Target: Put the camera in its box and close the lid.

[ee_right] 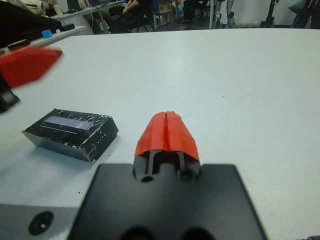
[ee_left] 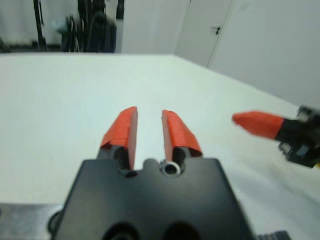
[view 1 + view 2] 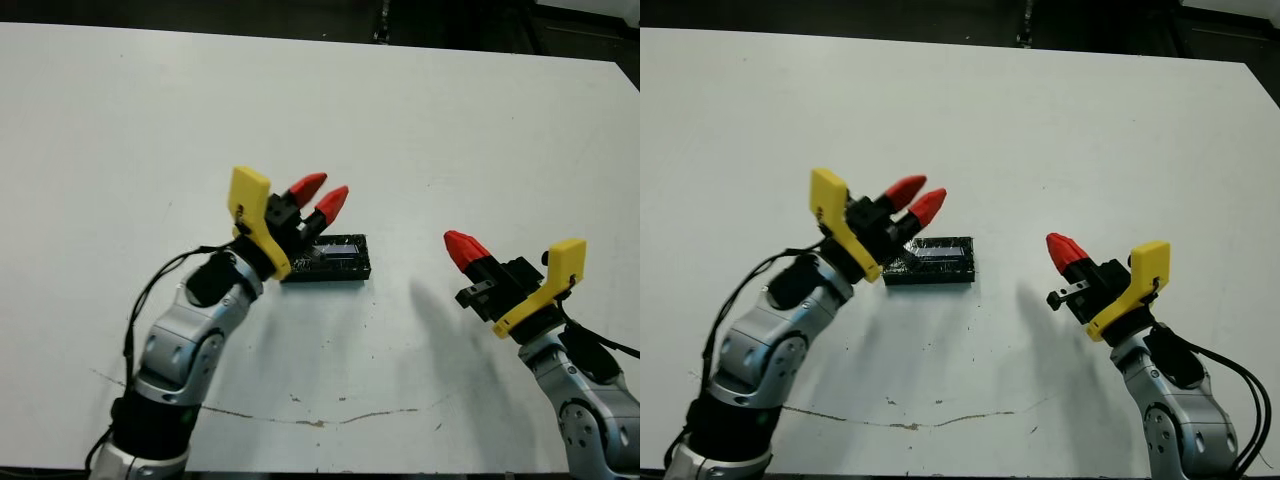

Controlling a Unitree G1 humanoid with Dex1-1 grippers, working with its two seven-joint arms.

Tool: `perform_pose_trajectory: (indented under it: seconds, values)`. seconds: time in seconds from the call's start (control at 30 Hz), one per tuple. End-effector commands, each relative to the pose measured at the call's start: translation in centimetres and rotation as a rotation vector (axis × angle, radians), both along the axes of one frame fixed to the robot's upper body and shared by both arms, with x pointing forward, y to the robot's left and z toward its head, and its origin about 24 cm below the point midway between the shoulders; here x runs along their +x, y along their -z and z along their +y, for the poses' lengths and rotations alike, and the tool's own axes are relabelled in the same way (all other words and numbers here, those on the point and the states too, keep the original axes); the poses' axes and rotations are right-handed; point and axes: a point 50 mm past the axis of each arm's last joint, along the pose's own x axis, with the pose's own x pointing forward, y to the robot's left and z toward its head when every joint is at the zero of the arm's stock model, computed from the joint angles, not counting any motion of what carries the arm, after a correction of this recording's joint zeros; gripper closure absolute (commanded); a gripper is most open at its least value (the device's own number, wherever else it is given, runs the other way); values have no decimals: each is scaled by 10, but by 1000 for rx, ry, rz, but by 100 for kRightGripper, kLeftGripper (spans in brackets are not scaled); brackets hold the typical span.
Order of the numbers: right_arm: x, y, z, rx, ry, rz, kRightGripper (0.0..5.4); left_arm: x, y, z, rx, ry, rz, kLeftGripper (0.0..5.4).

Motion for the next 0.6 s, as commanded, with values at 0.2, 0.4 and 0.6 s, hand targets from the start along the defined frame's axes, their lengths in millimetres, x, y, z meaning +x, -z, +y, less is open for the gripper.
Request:
perform_pose_trajectory:
  seconds: [0.2,0.4,0.6]
  values:
    - [-2,5,-5,-6,17,26,540,-7,39,-6,71,-51,190,538]
    - [-1,4,-4,-3,14,31,540,-15,63,-2,141,-57,295,538]
    - [-1,3,-4,-14,13,23,540,-23,78,-2,187,-66,376,538]
